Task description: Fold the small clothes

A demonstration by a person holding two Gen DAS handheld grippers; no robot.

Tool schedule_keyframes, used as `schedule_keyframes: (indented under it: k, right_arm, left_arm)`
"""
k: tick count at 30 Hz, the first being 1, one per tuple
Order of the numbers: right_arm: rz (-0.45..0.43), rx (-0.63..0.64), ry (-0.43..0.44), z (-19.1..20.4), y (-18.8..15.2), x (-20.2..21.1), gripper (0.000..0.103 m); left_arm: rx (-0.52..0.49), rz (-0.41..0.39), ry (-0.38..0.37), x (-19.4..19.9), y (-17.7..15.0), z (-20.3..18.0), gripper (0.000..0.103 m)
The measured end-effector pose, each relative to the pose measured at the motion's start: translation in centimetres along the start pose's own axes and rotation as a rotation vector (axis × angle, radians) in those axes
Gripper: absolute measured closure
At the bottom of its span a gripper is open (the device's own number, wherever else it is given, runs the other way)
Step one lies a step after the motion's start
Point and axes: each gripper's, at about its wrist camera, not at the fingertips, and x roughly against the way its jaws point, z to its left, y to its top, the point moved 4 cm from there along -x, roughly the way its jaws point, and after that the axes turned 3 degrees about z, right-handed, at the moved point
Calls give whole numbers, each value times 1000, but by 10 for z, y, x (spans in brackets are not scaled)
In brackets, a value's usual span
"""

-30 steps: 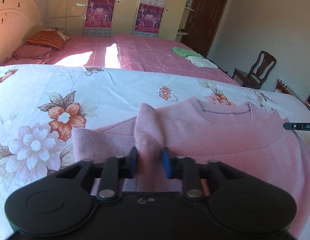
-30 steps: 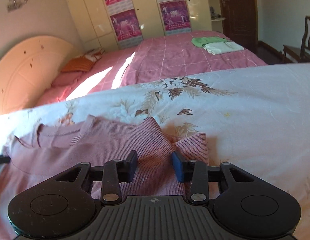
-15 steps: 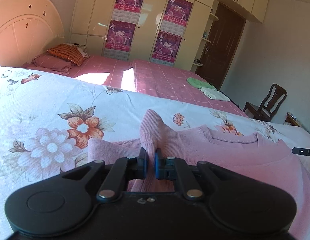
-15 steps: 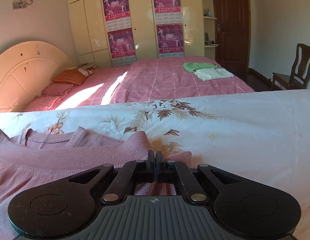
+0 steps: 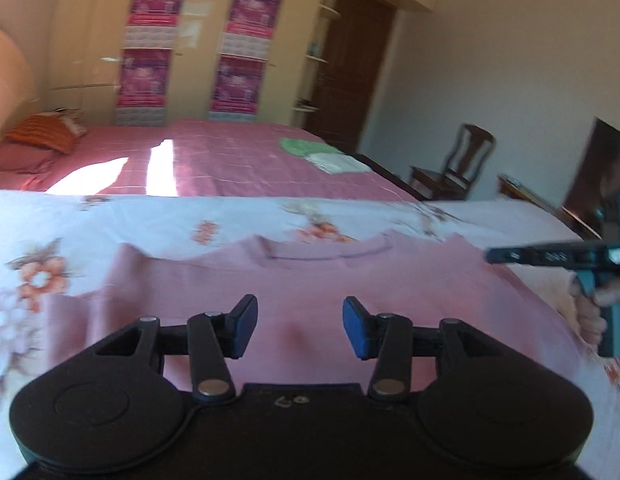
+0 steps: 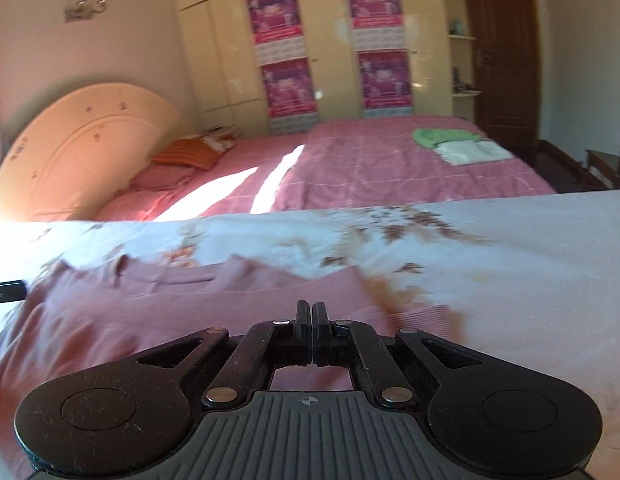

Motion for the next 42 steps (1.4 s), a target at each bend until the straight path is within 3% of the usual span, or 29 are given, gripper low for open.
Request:
schedule_keyframes:
  k: [2, 4, 6, 8, 12, 13, 15, 16, 18, 21, 25, 29, 31, 34, 37, 39, 42]
  right_arm:
    - [60, 71, 68, 30, -3, -17, 103]
    - [171, 138, 85, 53, -11, -53, 103]
    - [156, 122, 14, 55, -5, -73, 101]
    - [157, 4, -1, 43, 4, -89, 101]
    - [158, -1, -50, 44, 12, -85, 100]
    - [141, 28, -67, 49, 13, -73, 96]
    - [77, 81, -49, 61, 7, -48, 54]
    - [61, 93, 5, 70, -1, -40, 38]
    - [78, 154, 53, 92, -21, -36, 38]
    - [105, 234, -12, 98, -47, -39, 39]
    - [81, 96, -128, 41, -52, -19, 40]
    - [121, 24, -146, 3, -57, -2, 49]
    - [105, 24, -162, 11, -51, 7, 50]
    - [29, 28, -97, 40, -48, 30, 50]
    - [48, 94, -53, 81, -63, 28, 50]
    - [149, 139, -104, 96, -84, 11, 50]
    - [131, 212, -164, 104, -109, 16, 50]
  left_arm:
    - [-68, 52, -67, -22, -3, -28, 55]
    - [-96, 113, -14, -54, -7, -34, 57]
    - [-56, 103, 23, -72, -3, -21, 57]
    - [-20, 103, 33, -80, 1, -11, 56]
    - [9, 111, 45, -61, 1, -13, 57]
    - [4, 86, 58, -48, 0, -17, 50]
    - [24, 44, 57, -29, -7, -29, 47]
    - [29, 47, 41, -26, -12, -36, 47]
    - [2, 49, 56, -26, -24, -51, 47]
    - [44, 56, 103, -24, -44, -42, 47]
    - [112, 37, 192, 13, -58, 0, 47]
    - [166, 40, 177, 30, -60, 23, 48]
    - [163, 49, 215, 34, -50, 11, 49]
    - [157, 4, 158, 41, -46, -20, 47]
    - [138, 48, 140, 26, -56, -51, 46]
    - [133, 96, 157, 14, -69, -65, 46]
    - [41, 112, 200, 20, -86, -79, 45]
